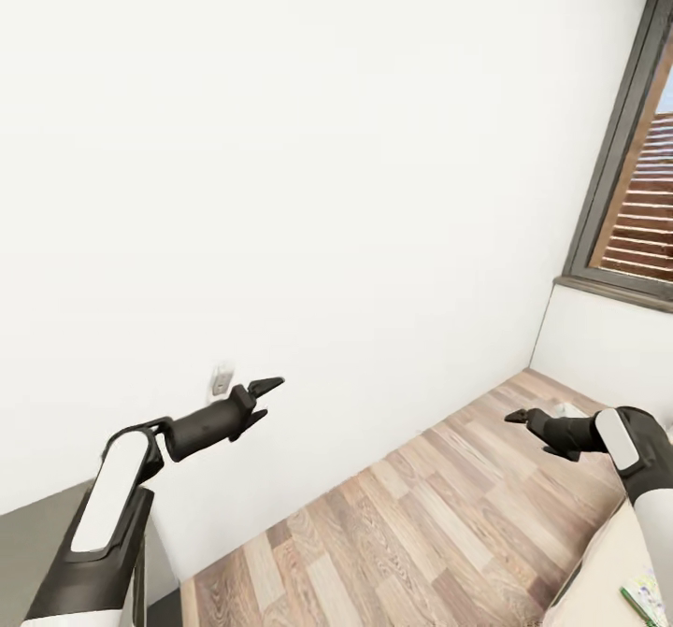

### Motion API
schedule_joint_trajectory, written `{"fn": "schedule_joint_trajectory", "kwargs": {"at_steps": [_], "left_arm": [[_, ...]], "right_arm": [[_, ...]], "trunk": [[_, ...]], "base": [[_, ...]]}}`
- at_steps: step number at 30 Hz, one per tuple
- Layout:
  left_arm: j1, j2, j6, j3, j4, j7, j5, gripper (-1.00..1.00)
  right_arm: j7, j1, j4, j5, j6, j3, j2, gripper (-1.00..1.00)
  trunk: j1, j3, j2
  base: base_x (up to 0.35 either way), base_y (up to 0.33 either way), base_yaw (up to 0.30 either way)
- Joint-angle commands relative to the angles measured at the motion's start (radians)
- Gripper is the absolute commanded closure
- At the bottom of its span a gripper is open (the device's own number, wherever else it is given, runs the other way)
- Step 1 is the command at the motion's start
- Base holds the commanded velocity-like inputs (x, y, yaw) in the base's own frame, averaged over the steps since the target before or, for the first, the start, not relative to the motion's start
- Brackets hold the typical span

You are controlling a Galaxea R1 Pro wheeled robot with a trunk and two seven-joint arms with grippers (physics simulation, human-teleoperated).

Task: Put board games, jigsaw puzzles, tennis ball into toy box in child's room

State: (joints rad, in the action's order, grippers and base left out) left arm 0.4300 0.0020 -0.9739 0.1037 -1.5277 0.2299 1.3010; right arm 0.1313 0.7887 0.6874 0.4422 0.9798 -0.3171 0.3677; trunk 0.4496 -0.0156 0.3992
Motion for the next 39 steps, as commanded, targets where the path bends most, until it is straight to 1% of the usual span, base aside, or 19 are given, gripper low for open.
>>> {"fn": "schedule_joint_trajectory", "kwargs": {"at_steps": [1,3,4,6,8,10,11,13,14,17,26,31,39], "left_arm": [[-0.014,0.0,-0.003,-0.004,0.003,0.014,-0.024,-1.0],[-0.035,-0.003,-0.003,-0.012,0.009,0.02,-0.096,-1.0],[-0.035,-0.003,-0.003,-0.012,0.009,0.02,-0.096,-1.0],[-0.051,-0.007,-0.006,-0.018,0.012,0.023,-0.152,-1.0],[-0.069,-0.009,-0.007,-0.021,0.017,0.024,-0.188,-1.0],[-0.083,-0.01,-0.006,-0.024,0.021,0.025,-0.213,-1.0],[-0.083,-0.01,-0.006,-0.024,0.021,0.025,-0.213,-1.0],[-0.096,-0.011,-0.005,-0.027,0.023,0.025,-0.231,-1.0],[-0.096,-0.011,-0.005,-0.027,0.023,0.025,-0.231,-1.0],[-0.111,-0.012,-0.003,-0.039,0.025,0.027,-0.246,-1.0],[-0.122,-0.011,-0.001,-0.07,0.027,0.028,-0.258,-1.0],[-0.127,-0.012,-0.001,-0.081,0.028,0.028,-0.261,-1.0],[-0.129,-0.012,-0.001,-0.087,0.028,0.028,-0.262,-1.0]], "right_arm": [[0.01,0.002,-0.003,-0.012,0.003,-0.004,0.001,-1.0],[0.01,0.005,-0.006,-0.016,0.001,-0.004,0.003,-1.0],[0.01,0.005,-0.006,-0.016,0.001,-0.004,0.003,-1.0],[0.01,0.007,-0.008,-0.019,0.001,-0.004,0.004,-1.0],[0.011,0.009,-0.01,-0.021,0.001,-0.004,0.005,-1.0],[0.011,0.01,-0.011,-0.023,0.001,-0.004,0.006,-1.0],[0.011,0.01,-0.011,-0.023,0.001,-0.004,0.006,-1.0],[0.011,0.011,-0.011,-0.023,0.001,-0.004,0.007,-1.0],[0.011,0.011,-0.011,-0.024,0.001,-0.004,0.007,-1.0],[0.012,0.011,-0.011,-0.024,0.001,-0.004,0.008,-1.0],[0.012,0.012,-0.011,-0.025,0.0,-0.003,0.008,-1.0],[0.012,0.012,-0.009,-0.025,0.0,-0.001,0.006,-1.0],[0.011,0.012,-0.009,-0.025,0.0,0.0,0.004,-1.0]], "trunk": [[0.0,0.0,0.001],[0.0,-0.001,0.001],[0.0,-0.001,0.001],[0.0,-0.002,0.001],[0.0,-0.003,0.001],[0.0,-0.004,0.001],[0.0,-0.004,0.001],[0.0,-0.005,0.001],[0.0,-0.005,0.001],[0.0,-0.007,0.001],[0.0,-0.01,0.001],[0.0,-0.012,0.001],[0.0,-0.016,0.001]], "base": [[0.0,0.0,-0.277],[0.0,0.0,-0.277],[0.0,0.0,-0.277],[0.0,0.0,-0.277],[0.0,0.0,-0.277],[0.0,0.0,-0.277],[0.0,0.0,-0.277],[0.0,0.0,-0.278],[0.0,0.0,-0.278],[0.0,0.0,-0.278],[0.03,0.0,-0.278],[0.19,0.0,-0.278],[0.273,0.0,-0.278]]}}
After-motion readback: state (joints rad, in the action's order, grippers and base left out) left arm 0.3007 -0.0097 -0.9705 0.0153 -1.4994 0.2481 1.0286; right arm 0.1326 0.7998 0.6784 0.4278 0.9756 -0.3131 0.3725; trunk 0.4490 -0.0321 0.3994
